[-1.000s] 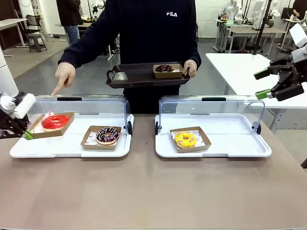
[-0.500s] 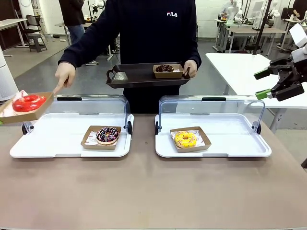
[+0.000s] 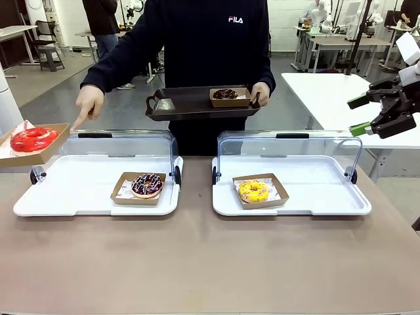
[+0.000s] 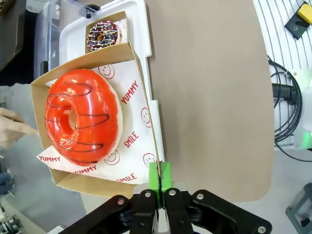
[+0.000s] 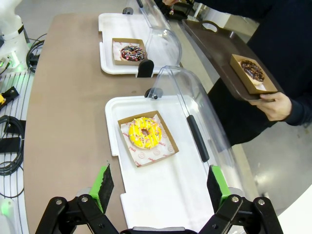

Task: Provide the desired donut to the person.
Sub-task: Place the picked Paper togo box onto the Handle tray extended by the person.

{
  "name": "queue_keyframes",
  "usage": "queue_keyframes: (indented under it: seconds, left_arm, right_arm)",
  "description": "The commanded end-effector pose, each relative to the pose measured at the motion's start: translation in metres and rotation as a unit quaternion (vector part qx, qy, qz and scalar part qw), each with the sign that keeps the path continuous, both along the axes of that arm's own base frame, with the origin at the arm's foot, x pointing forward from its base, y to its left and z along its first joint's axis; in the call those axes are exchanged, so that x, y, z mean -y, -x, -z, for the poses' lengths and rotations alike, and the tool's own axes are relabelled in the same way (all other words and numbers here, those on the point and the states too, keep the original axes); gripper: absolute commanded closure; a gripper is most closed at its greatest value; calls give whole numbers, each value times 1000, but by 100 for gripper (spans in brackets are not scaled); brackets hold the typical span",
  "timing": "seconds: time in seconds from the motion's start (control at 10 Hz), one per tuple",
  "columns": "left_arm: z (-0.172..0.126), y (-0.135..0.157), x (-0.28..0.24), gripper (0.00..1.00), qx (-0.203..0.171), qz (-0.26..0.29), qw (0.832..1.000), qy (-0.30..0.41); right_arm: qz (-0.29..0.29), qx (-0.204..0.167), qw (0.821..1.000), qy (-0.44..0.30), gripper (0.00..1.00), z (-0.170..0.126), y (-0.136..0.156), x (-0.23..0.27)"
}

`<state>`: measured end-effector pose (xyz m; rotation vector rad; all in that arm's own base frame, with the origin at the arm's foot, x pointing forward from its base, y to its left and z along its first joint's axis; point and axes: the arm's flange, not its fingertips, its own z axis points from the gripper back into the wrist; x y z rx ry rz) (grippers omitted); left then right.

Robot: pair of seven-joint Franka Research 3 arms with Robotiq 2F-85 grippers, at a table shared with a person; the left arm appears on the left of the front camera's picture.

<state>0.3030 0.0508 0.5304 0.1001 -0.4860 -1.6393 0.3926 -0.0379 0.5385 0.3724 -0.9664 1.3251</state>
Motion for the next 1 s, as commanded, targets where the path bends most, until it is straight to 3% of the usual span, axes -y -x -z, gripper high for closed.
queue_keyframes:
  seconds: [0.0, 0.9]
  left_arm:
    - [0, -4, 1, 100, 2, -11, 1000, 1]
    - [0, -4, 1, 100, 2, -11, 1000, 1]
  right_arm:
    - [-5, 6, 1000, -5, 0, 0, -1, -1]
    - [-5, 6, 1000, -5, 0, 0, -1, -1]
